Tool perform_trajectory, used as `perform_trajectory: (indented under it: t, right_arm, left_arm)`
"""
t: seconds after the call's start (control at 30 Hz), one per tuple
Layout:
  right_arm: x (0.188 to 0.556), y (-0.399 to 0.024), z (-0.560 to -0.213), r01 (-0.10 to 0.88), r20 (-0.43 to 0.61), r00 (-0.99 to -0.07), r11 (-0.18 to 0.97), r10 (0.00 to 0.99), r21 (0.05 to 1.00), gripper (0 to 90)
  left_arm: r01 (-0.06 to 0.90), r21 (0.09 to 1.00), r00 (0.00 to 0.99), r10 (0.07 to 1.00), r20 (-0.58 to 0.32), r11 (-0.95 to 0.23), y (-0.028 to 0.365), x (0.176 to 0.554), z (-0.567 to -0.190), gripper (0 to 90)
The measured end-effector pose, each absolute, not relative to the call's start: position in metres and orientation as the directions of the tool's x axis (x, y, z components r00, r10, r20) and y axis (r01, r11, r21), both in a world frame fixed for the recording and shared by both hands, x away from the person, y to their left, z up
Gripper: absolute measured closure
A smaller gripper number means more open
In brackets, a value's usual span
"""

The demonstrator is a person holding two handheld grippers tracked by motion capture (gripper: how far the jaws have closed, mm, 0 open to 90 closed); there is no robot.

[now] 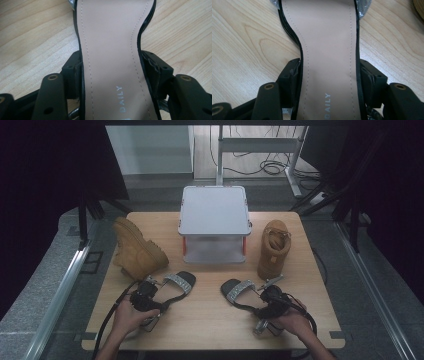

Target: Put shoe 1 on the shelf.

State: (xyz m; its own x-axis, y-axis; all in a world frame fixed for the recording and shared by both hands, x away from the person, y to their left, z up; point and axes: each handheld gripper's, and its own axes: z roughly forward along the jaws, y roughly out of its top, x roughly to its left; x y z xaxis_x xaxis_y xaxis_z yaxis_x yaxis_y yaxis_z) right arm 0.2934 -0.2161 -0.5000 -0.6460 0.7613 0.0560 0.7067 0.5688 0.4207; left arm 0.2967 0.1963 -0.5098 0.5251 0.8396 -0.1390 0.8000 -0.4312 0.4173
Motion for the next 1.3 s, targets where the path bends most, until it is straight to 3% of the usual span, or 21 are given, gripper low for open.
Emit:
perform_trajectory:
  t: [0.47,0.57,0.9,1.3]
  right_arm:
    - [0.296,-0.216,-0.488,0.712,0.056,-0.575,0.466,0.816,0.524,42.4]
    - [0.299,-0.211,-0.48,0.708,0.015,-0.535,0.438,0.845,0.554,42.5]
    - [0.32,-0.207,-0.476,0.742,0.077,-0.401,0.274,0.913,0.612,42.4]
    - [0.343,-0.179,-0.477,0.754,0.147,-0.313,0.152,0.938,0.639,42.5]
  left_arm:
    - [0.773,0.513,0.502,0.854,-0.136,-0.372,0.185,0.298,-0.495,42.0]
    - [0.761,0.547,0.496,0.856,-0.143,-0.35,0.174,0.304,-0.484,42.1]
    - [0.761,0.593,0.43,0.889,-0.157,-0.264,0.157,0.33,-0.475,42.2]
    - [0.765,0.617,0.375,0.905,-0.198,-0.182,0.142,0.352,-0.473,42.4]
